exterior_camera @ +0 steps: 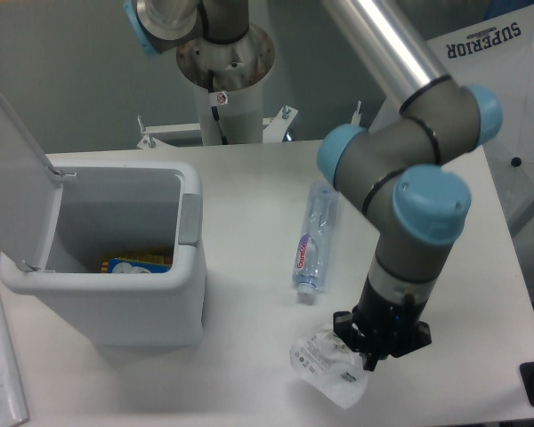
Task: Place the trash in the trash can
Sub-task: 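Carry the wrapper over the trash can and lower it inside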
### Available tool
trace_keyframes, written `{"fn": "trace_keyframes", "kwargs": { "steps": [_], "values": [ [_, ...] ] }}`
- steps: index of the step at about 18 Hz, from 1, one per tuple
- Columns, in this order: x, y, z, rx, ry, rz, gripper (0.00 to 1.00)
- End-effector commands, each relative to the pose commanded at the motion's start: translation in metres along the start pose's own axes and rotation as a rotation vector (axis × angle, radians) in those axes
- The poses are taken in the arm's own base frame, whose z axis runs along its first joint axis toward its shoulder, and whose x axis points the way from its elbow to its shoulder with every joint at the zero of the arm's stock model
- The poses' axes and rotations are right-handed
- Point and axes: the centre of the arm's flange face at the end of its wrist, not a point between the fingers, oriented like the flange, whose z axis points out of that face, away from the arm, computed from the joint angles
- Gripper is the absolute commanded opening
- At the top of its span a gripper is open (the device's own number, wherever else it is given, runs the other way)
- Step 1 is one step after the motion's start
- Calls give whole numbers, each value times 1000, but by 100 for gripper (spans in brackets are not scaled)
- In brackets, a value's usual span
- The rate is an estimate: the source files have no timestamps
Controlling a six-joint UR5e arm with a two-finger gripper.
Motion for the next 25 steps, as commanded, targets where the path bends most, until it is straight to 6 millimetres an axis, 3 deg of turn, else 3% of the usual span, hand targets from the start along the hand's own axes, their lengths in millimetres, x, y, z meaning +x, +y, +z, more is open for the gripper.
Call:
{"fn": "trace_keyframes", "kwargs": {
  "steps": [5, 9, 15, 20, 25],
  "values": [
    [37, -19, -68, 129, 71, -44, 0],
    [72, -29, -111, 205, 141, -82, 0],
    [155, -27, -163, 260, 223, -36, 0],
    [193, 3, -174, 239, 251, -23, 0],
    [207, 30, -159, 196, 273, -27, 0]
  ]
}}
